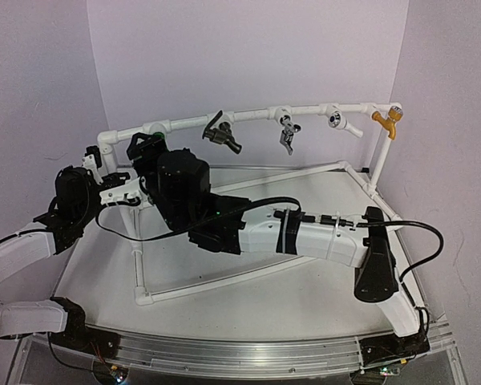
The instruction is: Install the water faucets
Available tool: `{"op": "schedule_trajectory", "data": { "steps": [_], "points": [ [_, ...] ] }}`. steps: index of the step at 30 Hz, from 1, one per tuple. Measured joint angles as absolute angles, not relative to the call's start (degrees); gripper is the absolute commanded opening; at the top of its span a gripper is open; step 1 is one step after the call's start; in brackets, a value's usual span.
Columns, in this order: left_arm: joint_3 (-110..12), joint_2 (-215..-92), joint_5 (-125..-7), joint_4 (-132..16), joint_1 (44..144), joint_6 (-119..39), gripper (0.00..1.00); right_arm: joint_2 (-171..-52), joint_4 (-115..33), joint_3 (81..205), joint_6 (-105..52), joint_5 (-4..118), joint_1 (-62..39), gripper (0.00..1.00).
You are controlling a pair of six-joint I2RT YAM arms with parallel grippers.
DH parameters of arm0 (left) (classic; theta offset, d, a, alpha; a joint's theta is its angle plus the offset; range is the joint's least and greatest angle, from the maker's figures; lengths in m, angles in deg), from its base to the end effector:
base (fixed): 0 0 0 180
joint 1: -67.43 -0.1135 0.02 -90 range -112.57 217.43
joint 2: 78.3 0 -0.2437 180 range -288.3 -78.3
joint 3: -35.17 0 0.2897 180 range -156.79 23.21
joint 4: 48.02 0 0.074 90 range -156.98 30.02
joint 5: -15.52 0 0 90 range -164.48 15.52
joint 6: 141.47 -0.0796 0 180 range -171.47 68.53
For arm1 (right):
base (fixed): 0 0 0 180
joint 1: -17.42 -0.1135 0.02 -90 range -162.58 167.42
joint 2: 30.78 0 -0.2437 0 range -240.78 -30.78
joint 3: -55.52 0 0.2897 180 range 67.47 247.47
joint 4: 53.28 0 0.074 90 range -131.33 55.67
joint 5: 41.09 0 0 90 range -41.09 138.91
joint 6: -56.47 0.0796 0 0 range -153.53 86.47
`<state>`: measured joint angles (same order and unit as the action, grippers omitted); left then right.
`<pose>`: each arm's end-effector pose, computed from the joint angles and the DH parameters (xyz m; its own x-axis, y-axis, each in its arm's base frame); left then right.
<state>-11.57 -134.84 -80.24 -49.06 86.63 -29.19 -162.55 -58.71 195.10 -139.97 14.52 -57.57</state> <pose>0.3063 -0.0982 0.2387 -0.2531 -0.3113 -0.9160 0.1493 0.9229 -0.3549 0.2002 0.5730 0.3666 0.6111 -0.7769 0.1514 0.2422 0.0014 -0.9702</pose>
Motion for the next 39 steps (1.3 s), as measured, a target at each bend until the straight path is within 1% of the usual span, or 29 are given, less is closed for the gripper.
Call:
{"op": "schedule_trajectory", "data": {
  "steps": [7, 9, 10, 14, 15, 23, 27, 31, 35, 37, 39],
  "points": [
    [-11.6, -134.8, -80.2, -49.1, 86.6, -29.2, 0.00, -163.9, -59.9, 196.7, -137.3, 12.3, -56.4, 0.42],
    [-11.6, -134.9, -80.2, -49.1, 86.6, -29.2, 0.00, -164.8, -59.9, 197.7, -133.9, 11.7, -56.5, 0.23],
    [-11.6, -134.9, -80.2, -49.1, 86.6, -29.2, 0.00, -165.1, -59.9, 198.1, -132.2, 11.5, -56.5, 0.16],
    [-11.6, -135.0, -80.5, -48.9, 86.5, -28.9, 0.00, -165.8, -59.9, 199.6, -121.1, 9.4, -56.5, 0.02],
    [-11.6, -135.1, -80.5, -48.9, 86.5, -28.9, 0.00, -165.8, -59.8, 199.9, -117.6, 9.0, -56.5, 0.01],
    [-11.6, -135.1, -80.3, -48.9, 86.5, -29.1, 0.00, -165.1, -62.1, 198.3, -83.3, 7.4, -56.2, 0.00],
    [-11.6, -135.0, -79.6, -49.0, 86.6, -29.6, 0.00, -160.9, -63.2, 191.8, -62.9, 9.6, -55.6, 0.00],
    [-11.6, -135.0, -79.1, -49.0, 87.0, -30.1, 0.00, -156.1, -63.3, 184.8, -42.6, 14.5, -54.4, 0.00],
    [-11.6, -135.0, -78.9, -49.0, 87.2, -30.4, 0.00, -153.1, -64.0, 180.2, -28.8, 19.0, -53.2, 0.00],
    [-11.7, -135.1, -79.0, -49.0, 87.2, -30.4, 0.00, -152.6, -64.0, 179.4, -25.9, 19.8, -52.9, 0.04],
    [-11.8, -135.2, -79.0, -49.0, 87.2, -30.4, 0.00, -152.4, -64.0, 179.1, -24.8, 20.4, -52.8, 0.21]
  ]
}}
